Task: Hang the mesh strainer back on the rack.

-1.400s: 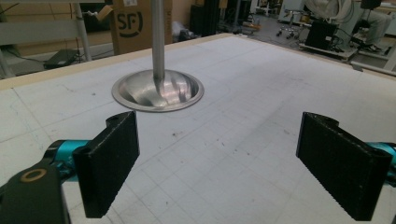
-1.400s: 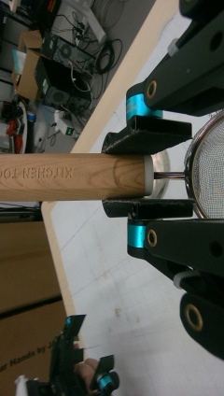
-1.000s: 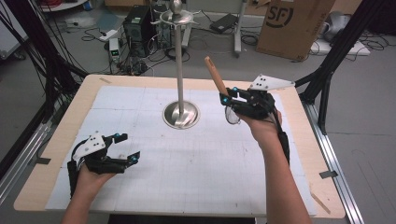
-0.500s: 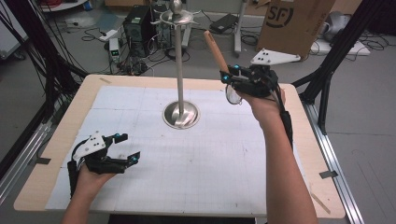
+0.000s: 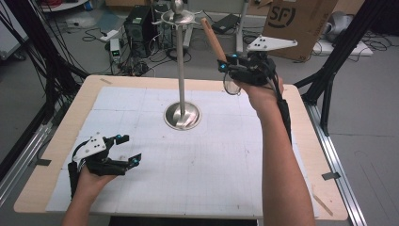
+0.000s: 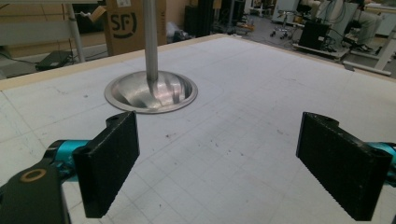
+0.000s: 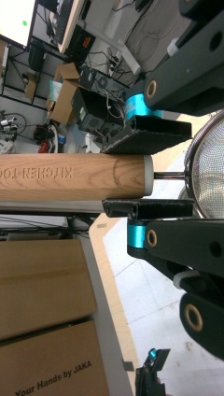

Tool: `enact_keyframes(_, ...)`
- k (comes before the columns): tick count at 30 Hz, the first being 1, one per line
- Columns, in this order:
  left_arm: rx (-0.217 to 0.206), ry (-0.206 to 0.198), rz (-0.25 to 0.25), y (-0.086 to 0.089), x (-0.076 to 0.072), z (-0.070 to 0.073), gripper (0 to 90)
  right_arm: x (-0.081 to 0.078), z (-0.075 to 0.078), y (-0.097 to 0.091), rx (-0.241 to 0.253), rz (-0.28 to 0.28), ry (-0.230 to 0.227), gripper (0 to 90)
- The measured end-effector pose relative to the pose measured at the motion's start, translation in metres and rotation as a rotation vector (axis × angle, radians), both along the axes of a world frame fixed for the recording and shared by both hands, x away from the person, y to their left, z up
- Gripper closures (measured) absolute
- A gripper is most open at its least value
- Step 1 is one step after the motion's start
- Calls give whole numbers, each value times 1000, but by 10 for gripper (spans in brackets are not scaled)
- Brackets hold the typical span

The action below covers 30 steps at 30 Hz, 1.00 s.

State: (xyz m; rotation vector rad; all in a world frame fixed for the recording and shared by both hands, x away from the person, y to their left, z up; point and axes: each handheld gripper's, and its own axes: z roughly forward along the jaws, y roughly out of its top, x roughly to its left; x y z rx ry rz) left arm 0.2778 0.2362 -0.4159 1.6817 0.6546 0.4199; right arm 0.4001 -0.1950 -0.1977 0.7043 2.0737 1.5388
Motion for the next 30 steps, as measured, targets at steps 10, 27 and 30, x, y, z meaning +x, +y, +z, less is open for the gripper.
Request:
enact_keyframes(10, -2, -2, 5, 1, 0, 0, 138, 10, -1, 7, -10, 1, -1, 686)
enact_keyframes(27, -2, -5, 3, 2, 0, 1, 138, 19, -9, 36, -47, 33, 30, 686)
enact_keyframes(30, -3, -5, 3, 2, 0, 1, 138, 21, -11, 42, -52, 33, 30, 685)
